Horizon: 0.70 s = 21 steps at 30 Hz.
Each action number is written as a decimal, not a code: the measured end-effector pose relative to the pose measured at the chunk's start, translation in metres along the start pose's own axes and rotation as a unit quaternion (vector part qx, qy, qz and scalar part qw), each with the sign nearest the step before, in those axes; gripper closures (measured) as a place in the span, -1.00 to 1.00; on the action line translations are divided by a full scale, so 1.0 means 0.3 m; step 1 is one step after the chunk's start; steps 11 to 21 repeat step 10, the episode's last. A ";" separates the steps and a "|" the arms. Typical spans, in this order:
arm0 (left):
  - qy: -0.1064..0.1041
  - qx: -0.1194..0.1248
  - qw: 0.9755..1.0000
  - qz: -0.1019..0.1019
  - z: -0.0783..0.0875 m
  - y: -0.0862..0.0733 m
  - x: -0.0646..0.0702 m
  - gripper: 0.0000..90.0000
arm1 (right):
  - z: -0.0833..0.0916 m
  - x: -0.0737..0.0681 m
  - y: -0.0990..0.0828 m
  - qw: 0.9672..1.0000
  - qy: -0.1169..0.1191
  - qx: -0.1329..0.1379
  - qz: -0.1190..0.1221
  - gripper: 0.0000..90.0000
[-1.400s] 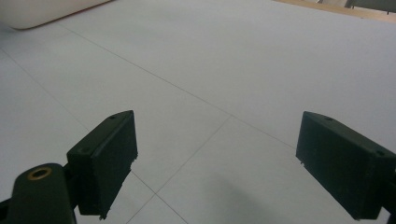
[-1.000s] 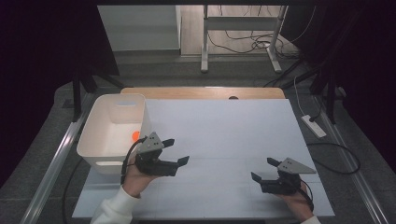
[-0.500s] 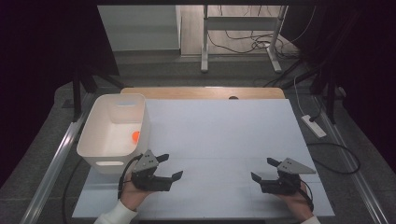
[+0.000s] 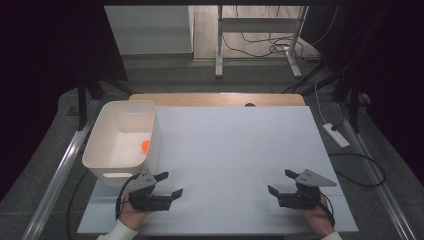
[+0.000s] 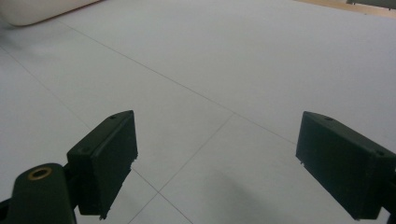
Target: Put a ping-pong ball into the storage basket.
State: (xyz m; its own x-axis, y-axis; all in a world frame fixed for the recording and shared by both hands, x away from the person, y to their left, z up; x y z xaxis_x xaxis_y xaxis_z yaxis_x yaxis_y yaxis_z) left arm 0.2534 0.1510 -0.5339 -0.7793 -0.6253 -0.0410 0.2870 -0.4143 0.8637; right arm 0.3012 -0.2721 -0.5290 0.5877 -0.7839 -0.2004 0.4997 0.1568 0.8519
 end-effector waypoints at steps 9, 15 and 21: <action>-0.004 0.000 1.000 -0.002 -0.008 0.005 0.000 -0.56 | 0.000 -0.001 -0.002 1.000 0.002 -0.001 0.000 -0.72; -0.004 0.000 1.000 -0.002 -0.008 0.005 0.000 -0.56 | 0.000 -0.001 -0.003 1.000 0.002 -0.002 0.000 -0.72; -0.004 0.000 1.000 -0.002 -0.008 0.005 0.000 -0.56 | 0.000 -0.001 -0.003 1.000 0.002 -0.002 0.000 -0.72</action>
Point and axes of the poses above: each handheld gripper's, and its own axes: z roughly backward along the jaws, y roughly out of its top, x roughly to its right, the point moved 4 cm from there along -z, roughly forward along the jaws, and after that the axes turned 13 degrees about -z, right-handed, at the moved point
